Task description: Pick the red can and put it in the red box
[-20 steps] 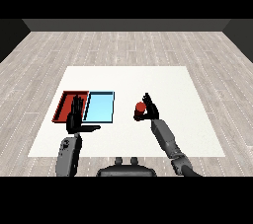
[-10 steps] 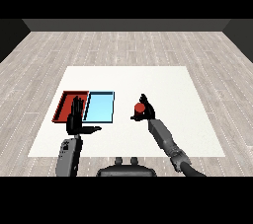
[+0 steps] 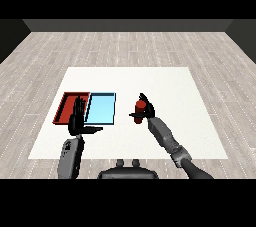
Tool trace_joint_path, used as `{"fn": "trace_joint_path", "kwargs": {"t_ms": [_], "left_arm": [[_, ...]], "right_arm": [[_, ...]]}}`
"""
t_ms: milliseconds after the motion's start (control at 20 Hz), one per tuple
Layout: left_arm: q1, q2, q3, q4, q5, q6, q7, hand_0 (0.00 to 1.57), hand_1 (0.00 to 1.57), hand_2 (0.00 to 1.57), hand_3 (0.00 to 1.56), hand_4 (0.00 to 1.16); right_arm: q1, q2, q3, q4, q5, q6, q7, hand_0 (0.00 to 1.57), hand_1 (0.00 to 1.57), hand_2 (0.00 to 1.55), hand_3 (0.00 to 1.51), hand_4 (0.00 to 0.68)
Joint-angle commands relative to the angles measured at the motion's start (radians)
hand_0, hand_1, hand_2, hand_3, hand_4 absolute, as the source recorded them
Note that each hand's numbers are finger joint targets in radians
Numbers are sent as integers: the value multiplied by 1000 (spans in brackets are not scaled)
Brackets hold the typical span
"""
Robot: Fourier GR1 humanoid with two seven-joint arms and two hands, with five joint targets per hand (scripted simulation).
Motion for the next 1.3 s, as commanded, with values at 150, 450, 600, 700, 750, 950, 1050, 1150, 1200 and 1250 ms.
{"fn": "trace_joint_path", "kwargs": {"t_ms": [150, 450, 600, 700, 750, 950, 1050, 1150, 1200, 1250], "left_arm": [[3, -7, -6, 17, -17, 8, -32, 0, 0, 0, 0, 0], [34, -3, -17, -67, -12, 15, 37, 0, 0, 0, 0, 0], [0, -25, -36, -6, -41, 34, -2, 0, 0, 0, 0, 0], [21, -30, -50, -8, -32, 13, -8, 0, 0, 0, 0, 0], [-1, -15, -32, -24, -15, 10, 21, 0, 0, 0, 0, 0], [-2, -30, -92, 11, -32, 33, 13, 0, 0, 0, 0, 0], [42, -24, -86, -43, -30, -4, 36, 0, 0, 0, 0, 0], [10, 10, -51, -26, -12, -25, 40, 0, 0, 0, 0, 0], [18, -24, -98, -40, -59, 10, 33, 0, 0, 0, 0, 0], [125, -5, -122, -166, -41, -19, 94, 0, 0, 0, 0, 0]], "right_arm": [[9, 1, 123, 21, -73, -163, -42, 1452, 1452, 1456, 1418, 612], [-10, 1, 118, 13, -28, -200, -18, 1451, 1451, 1441, 1396, 594], [15, -7, 117, -65, -14, -233, 27, 1467, 1467, 1441, 1378, 598], [-16, -1, 108, 3, 11, -177, -58, 1439, 1439, 1436, 1372, 602], [-33, -37, 125, -69, 20, -201, 7, 1438, 1438, 1437, 1373, 607], [24, -49, 128, -222, 45, -219, 38, 1424, 1424, 1432, 1370, 616], [60, -57, 163, -342, 84, -279, 79, 1422, 1422, 1428, 1372, 621], [81, -108, 150, -408, 100, -253, 113, 1436, 1436, 1428, 1376, 622], [122, -40, 177, -453, 127, -313, 103, 1433, 1433, 1427, 1377, 622], [145, -120, 158, -504, 105, -261, 123, 1445, 1445, 1432, 1377, 630]]}}
